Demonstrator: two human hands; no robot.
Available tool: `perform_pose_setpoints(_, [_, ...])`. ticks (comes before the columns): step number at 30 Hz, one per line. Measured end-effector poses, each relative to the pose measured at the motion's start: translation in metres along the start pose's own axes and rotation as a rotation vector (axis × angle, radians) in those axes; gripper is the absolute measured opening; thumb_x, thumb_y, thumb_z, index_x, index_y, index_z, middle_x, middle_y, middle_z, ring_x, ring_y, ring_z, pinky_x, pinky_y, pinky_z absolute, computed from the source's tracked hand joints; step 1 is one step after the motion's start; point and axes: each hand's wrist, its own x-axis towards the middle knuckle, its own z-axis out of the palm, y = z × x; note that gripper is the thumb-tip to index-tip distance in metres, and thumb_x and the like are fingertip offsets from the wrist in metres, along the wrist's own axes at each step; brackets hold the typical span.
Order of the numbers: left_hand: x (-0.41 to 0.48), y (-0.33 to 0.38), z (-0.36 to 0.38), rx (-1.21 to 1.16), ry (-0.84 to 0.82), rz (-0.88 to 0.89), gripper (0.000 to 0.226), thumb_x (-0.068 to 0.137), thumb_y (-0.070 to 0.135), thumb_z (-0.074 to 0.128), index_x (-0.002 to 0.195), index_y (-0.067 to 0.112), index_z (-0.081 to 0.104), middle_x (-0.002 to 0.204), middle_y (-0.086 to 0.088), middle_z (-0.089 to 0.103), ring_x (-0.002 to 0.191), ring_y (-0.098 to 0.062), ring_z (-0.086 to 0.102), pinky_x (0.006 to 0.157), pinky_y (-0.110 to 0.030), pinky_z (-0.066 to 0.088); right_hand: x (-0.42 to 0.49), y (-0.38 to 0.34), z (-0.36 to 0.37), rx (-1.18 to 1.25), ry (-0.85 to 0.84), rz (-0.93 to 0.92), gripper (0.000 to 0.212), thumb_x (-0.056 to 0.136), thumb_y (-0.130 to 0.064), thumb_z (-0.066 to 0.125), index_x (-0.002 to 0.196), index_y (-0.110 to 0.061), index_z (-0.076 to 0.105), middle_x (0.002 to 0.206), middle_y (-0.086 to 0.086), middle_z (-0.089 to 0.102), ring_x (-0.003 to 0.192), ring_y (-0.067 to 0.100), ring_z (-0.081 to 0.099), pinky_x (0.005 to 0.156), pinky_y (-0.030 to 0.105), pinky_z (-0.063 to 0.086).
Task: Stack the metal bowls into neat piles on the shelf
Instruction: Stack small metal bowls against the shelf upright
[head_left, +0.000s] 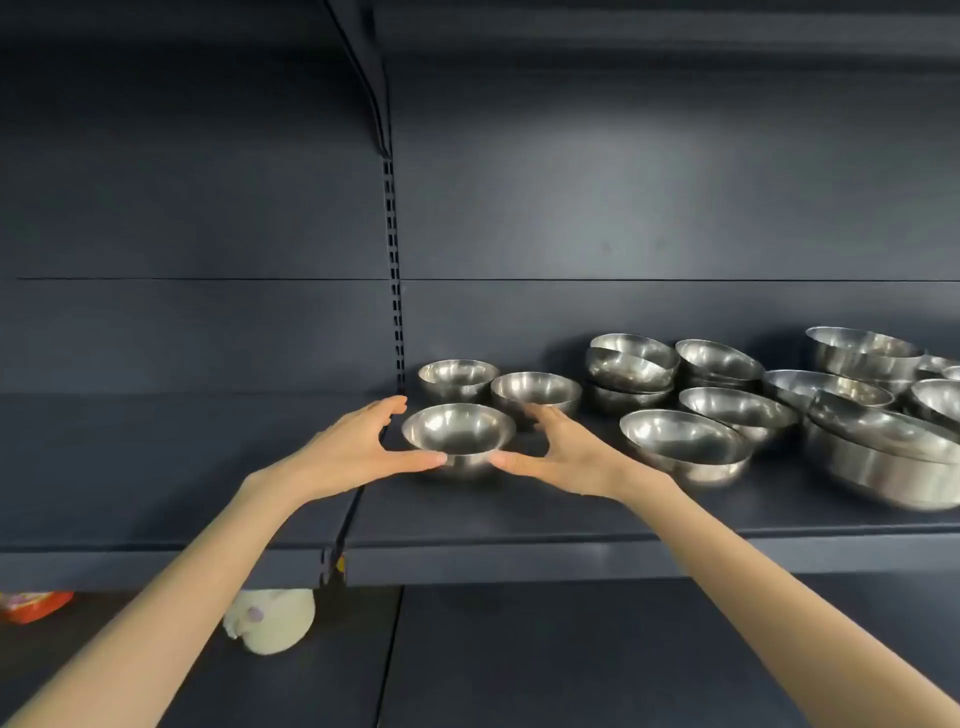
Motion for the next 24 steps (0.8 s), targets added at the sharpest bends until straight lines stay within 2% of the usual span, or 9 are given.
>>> perform_pose_setpoints(2, [0.008, -0.002, 0.003, -0.042, -0.023, -0.014, 0.139, 0.033, 0.098, 0.054, 0.149, 0.027, 0.026, 0.15, 0.016, 0.033, 0.136, -0.005, 0.034, 0.113, -0.034, 0.03, 0.009, 0.004, 0.001, 0.02, -0.031, 0.036, 0.088, 0.079, -0.054, 0.07, 0.148, -0.015, 0.032, 0.135, -0.015, 0.036, 0.129, 0.003, 0.034, 0.108, 0.021, 0.029])
perform_pose_setpoints(5, [0.016, -0.015, 0.013, -0.144, -0.033, -0.013, 0.109, 0.036, 0.09, 0.063, 0.131, 0.04, 0.04, 0.13, 0.029, 0.045, 0.129, 0.001, 0.04, 0.102, -0.021, 0.032, 0.015, 0.008, 0.004, 0.015, -0.037, 0.039, 0.101, 0.064, -0.072, 0.069, 0.141, -0.015, 0.04, 0.137, -0.009, 0.047, 0.127, 0.005, 0.044, 0.11, 0.027, 0.036])
perform_pose_setpoints(7, [0.019, -0.018, 0.015, -0.218, -0.02, -0.009, 0.104, 0.032, 0.092, 0.063, 0.121, 0.042, 0.044, 0.121, 0.032, 0.05, 0.119, 0.01, 0.044, 0.096, -0.017, 0.034, 0.018, 0.009, 0.007, 0.06, -0.042, 0.065, 0.106, 0.059, -0.076, 0.069, 0.141, -0.015, 0.041, 0.133, -0.009, 0.054, 0.124, 0.005, 0.049, 0.107, 0.029, 0.04])
perform_pose_setpoints(11, [0.026, -0.024, 0.016, -0.284, -0.02, 0.003, 0.106, 0.033, 0.089, 0.069, 0.123, 0.037, 0.049, 0.119, 0.025, 0.059, 0.117, 0.009, 0.05, 0.104, -0.024, 0.04, 0.021, 0.01, 0.014, 0.155, -0.035, 0.072, 0.078, 0.073, -0.05, 0.077, 0.135, -0.017, 0.044, 0.12, -0.016, 0.06, 0.115, -0.001, 0.056, 0.102, 0.025, 0.046])
perform_pose_setpoints(15, [0.027, -0.024, 0.016, -0.395, -0.049, 0.016, 0.096, 0.03, 0.082, 0.076, 0.113, 0.04, 0.051, 0.109, 0.026, 0.064, 0.108, 0.007, 0.058, 0.1, -0.026, 0.045, 0.02, 0.009, 0.019, 0.241, 0.007, 0.101, 0.081, 0.07, -0.048, 0.079, 0.136, -0.018, 0.042, 0.119, -0.016, 0.062, 0.114, -0.003, 0.057, 0.103, 0.026, 0.046])
perform_pose_setpoints(18, [0.027, -0.021, 0.015, -0.438, -0.049, 0.022, 0.084, 0.04, 0.059, 0.089, 0.112, 0.037, 0.052, 0.107, 0.021, 0.066, 0.1, 0.005, 0.062, 0.096, -0.024, 0.049, 0.018, 0.005, 0.022, 0.268, 0.032, 0.084, 0.087, 0.065, -0.049, 0.078, 0.137, -0.018, 0.041, 0.121, -0.016, 0.06, 0.114, -0.002, 0.057, 0.102, 0.024, 0.046])
perform_pose_setpoints(20, [0.026, -0.02, 0.013, -0.459, -0.042, 0.047, 0.078, 0.047, 0.047, 0.091, 0.113, 0.036, 0.052, 0.106, 0.022, 0.066, 0.101, 0.005, 0.062, 0.092, -0.021, 0.051, 0.018, 0.003, 0.022, 0.287, 0.052, 0.071, 0.08, 0.069, -0.039, 0.081, 0.136, -0.018, 0.042, 0.123, -0.015, 0.06, 0.114, -0.001, 0.058, 0.101, 0.024, 0.046])
perform_pose_setpoints(24, [0.028, -0.017, 0.002, -0.502, 0.02, 0.107, 0.071, 0.053, 0.039, 0.082, 0.117, 0.034, 0.052, 0.11, 0.021, 0.065, 0.104, 0.004, 0.061, 0.085, -0.016, 0.05, 0.022, -0.006, 0.02, 0.33, 0.079, 0.039, 0.076, 0.073, -0.023, 0.083, 0.135, -0.021, 0.039, 0.125, -0.011, 0.059, 0.111, 0.0, 0.06, 0.093, 0.017, 0.049])
